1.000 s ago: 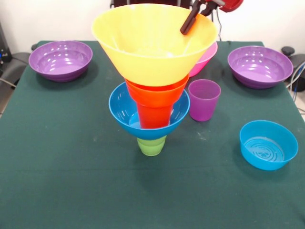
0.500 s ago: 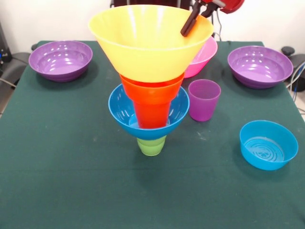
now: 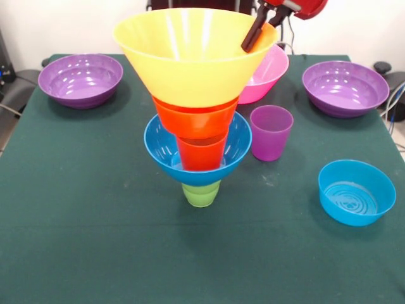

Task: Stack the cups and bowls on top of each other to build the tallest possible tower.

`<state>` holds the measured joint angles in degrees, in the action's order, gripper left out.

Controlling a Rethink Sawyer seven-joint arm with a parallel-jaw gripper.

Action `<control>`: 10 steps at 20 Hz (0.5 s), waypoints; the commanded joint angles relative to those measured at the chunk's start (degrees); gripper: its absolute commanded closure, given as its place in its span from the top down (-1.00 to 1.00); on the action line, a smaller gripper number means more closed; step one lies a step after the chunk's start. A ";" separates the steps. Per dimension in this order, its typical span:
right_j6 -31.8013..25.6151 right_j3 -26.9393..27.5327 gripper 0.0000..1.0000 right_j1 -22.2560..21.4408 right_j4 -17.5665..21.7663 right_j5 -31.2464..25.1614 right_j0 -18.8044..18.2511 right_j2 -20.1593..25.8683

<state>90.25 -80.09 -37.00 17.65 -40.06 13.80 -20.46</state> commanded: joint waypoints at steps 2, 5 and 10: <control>-0.55 -0.56 -1.00 2.52 -0.78 -2.46 -2.99 9.36; -1.46 -0.39 -1.00 2.30 -0.64 -2.88 -3.80 10.19; -1.72 -0.21 -1.00 1.80 -0.42 -4.41 -4.00 10.80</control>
<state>90.25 -80.09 -38.28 17.48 -40.04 11.31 -18.25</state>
